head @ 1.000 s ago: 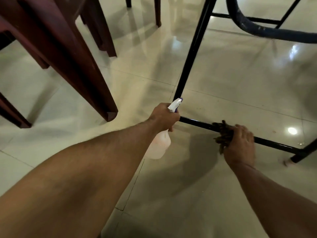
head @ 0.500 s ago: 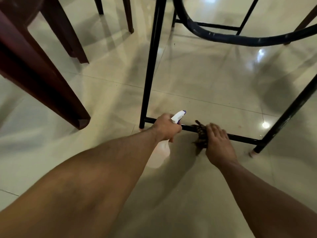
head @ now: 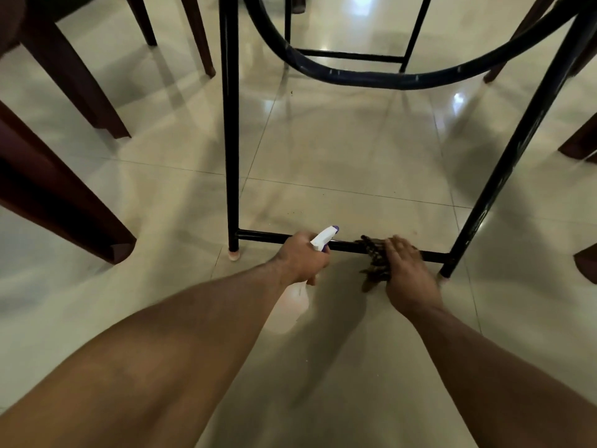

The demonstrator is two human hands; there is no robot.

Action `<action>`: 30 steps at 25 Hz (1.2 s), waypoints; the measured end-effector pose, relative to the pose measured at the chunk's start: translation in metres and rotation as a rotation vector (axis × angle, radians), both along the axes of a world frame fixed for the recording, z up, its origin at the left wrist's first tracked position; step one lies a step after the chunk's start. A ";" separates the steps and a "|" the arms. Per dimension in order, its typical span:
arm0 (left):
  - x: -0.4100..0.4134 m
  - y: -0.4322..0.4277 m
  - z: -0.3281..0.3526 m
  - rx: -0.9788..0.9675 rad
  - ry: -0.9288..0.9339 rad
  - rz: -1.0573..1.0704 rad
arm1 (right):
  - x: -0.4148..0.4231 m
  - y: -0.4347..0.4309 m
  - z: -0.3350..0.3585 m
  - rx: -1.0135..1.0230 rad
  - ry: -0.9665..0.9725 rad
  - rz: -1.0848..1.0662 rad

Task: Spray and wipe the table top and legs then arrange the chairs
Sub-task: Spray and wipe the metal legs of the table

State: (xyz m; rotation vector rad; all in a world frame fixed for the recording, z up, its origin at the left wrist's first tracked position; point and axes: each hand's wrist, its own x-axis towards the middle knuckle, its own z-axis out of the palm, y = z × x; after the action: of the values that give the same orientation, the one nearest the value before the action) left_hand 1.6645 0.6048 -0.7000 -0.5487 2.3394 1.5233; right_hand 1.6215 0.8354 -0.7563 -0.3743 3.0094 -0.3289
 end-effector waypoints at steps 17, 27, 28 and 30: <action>0.020 0.030 0.010 0.016 0.027 -0.076 | 0.013 -0.013 0.005 -1.018 -0.258 -0.843; -0.026 0.160 -0.018 0.139 0.093 -0.213 | -0.017 0.173 0.039 -1.297 -0.471 -1.137; -0.026 0.168 -0.016 0.134 0.097 -0.208 | -0.027 0.174 0.042 -1.309 -0.505 -1.031; -0.031 0.186 -0.012 0.153 0.086 -0.134 | -0.057 0.166 0.045 -1.258 -0.593 -0.797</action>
State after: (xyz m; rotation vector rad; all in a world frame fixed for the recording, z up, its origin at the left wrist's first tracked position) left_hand 1.6335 0.7907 -0.7120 -0.2885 2.2457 1.6743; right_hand 1.5642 1.0012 -0.7109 0.7594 1.8490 -1.9140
